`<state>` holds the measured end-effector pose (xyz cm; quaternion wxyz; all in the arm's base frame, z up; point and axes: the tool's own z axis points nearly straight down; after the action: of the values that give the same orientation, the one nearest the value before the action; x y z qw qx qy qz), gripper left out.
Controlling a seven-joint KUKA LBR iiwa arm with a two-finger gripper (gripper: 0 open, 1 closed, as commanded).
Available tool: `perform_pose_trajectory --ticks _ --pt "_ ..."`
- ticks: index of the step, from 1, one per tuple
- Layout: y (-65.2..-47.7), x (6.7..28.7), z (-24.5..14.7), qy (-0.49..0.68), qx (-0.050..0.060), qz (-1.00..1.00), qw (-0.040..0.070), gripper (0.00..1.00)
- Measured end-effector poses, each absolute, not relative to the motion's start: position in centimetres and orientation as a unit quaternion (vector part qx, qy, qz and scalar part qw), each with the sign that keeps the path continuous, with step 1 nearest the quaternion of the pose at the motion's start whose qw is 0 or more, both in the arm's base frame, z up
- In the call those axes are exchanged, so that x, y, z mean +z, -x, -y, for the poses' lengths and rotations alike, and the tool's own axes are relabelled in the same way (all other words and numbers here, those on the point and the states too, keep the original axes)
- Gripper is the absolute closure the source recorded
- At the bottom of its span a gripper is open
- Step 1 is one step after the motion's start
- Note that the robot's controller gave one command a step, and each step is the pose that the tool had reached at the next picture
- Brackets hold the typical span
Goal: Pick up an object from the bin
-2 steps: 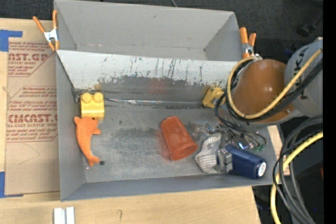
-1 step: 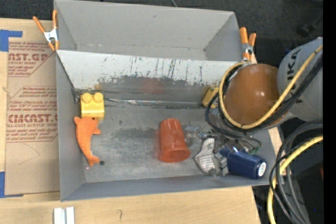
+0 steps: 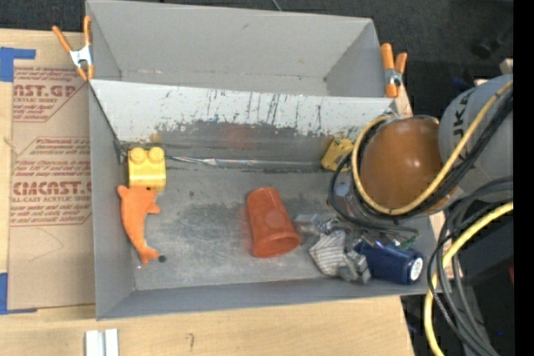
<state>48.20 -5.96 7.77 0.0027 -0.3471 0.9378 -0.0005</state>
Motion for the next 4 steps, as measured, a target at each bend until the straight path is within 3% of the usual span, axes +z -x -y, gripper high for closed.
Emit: perform_pose_trajectory --ticks 1,4 --pt "-48.2 7.0 7.6 0.353 0.0 -0.936 0.0 1.0" --pt "-48.2 8.2 7.5 0.353 0.001 -0.936 0.0 1.0"
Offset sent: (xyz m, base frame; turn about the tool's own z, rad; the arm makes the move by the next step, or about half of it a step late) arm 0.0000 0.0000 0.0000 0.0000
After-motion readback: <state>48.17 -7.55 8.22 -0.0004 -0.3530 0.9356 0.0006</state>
